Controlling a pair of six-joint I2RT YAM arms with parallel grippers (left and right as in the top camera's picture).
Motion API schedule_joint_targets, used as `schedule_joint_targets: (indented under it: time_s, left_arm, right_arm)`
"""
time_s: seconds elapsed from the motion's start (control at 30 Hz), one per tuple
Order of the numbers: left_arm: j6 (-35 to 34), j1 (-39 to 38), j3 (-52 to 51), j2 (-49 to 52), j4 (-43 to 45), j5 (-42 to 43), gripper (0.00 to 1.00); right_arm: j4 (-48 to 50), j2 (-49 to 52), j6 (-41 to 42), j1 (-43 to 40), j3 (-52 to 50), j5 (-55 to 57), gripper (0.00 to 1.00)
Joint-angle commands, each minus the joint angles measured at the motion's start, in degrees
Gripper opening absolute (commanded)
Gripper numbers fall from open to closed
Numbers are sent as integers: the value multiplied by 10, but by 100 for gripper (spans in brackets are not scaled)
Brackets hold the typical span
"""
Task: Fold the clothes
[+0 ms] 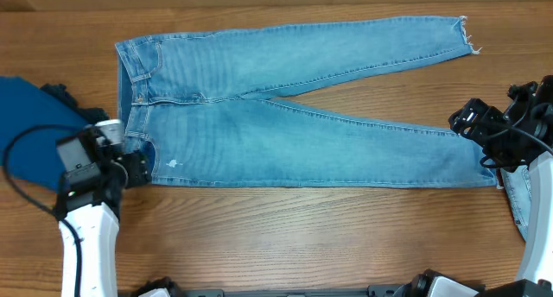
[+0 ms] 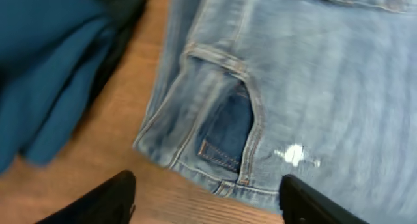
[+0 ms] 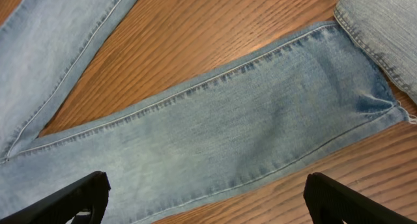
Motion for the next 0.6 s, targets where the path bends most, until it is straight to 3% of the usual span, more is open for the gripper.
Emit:
schedule_joint_targets:
  time_s: [0.0, 0.2, 0.3, 0.47, 0.57]
  left_arm:
    - [201, -82, 8, 6, 13, 6, 86]
    - [470, -241, 8, 34, 23, -264, 88]
    - [505, -243, 8, 52, 14, -260, 85]
    - [686, -245, 8, 69, -5, -279, 82]
    - [661, -249, 3, 78, -29, -235, 73]
  right_arm:
    - [3, -2, 2, 3, 9, 4, 100]
    - [5, -2, 2, 3, 9, 6, 100]
    - [5, -2, 2, 3, 9, 7, 100]
    - [7, -2, 2, 3, 9, 12, 100]
    - [8, -2, 2, 3, 9, 13, 100]
